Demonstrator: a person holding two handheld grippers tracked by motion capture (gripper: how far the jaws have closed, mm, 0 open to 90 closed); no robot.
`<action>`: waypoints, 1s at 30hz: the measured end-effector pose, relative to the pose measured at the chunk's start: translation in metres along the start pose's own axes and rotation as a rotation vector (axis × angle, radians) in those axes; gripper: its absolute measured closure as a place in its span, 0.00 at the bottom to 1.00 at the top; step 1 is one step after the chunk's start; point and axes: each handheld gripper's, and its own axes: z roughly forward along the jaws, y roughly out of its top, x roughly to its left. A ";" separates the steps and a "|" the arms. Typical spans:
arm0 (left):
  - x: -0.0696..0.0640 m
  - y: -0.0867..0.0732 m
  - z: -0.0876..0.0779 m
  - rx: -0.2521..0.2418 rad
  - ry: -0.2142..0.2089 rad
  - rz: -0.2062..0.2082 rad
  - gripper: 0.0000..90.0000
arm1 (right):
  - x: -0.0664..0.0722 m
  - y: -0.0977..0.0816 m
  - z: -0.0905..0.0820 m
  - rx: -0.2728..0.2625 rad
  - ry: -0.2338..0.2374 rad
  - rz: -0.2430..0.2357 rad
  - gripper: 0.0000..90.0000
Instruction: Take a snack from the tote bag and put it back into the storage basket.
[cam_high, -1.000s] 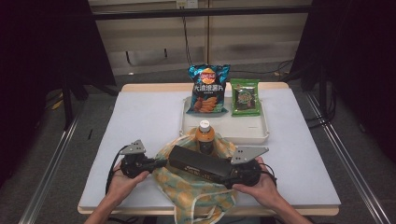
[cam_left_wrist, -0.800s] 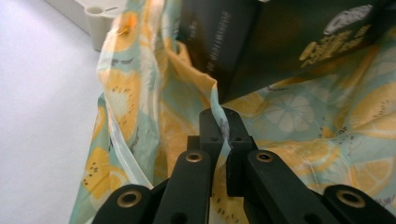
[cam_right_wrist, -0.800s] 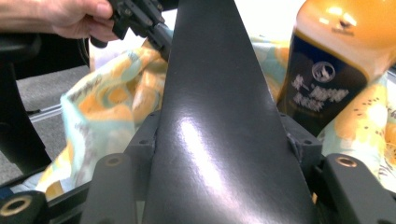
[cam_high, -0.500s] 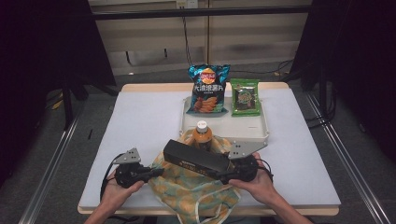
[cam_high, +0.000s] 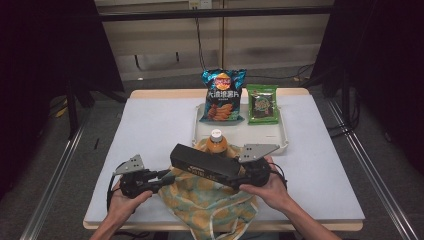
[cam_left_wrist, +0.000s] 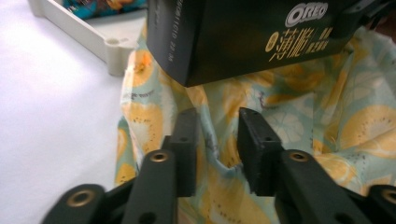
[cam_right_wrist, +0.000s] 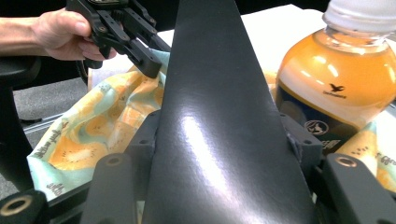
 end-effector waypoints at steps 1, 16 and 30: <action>-0.001 0.000 -0.002 -0.009 0.008 -0.005 0.71 | -0.001 0.000 -0.001 -0.002 0.003 0.000 0.48; -0.006 0.003 -0.011 -0.106 0.117 0.018 0.22 | -0.011 0.020 -0.019 -0.059 0.033 -0.014 0.48; -0.006 0.003 -0.015 -0.118 0.154 0.023 0.09 | -0.018 0.040 -0.034 -0.089 0.020 -0.044 0.48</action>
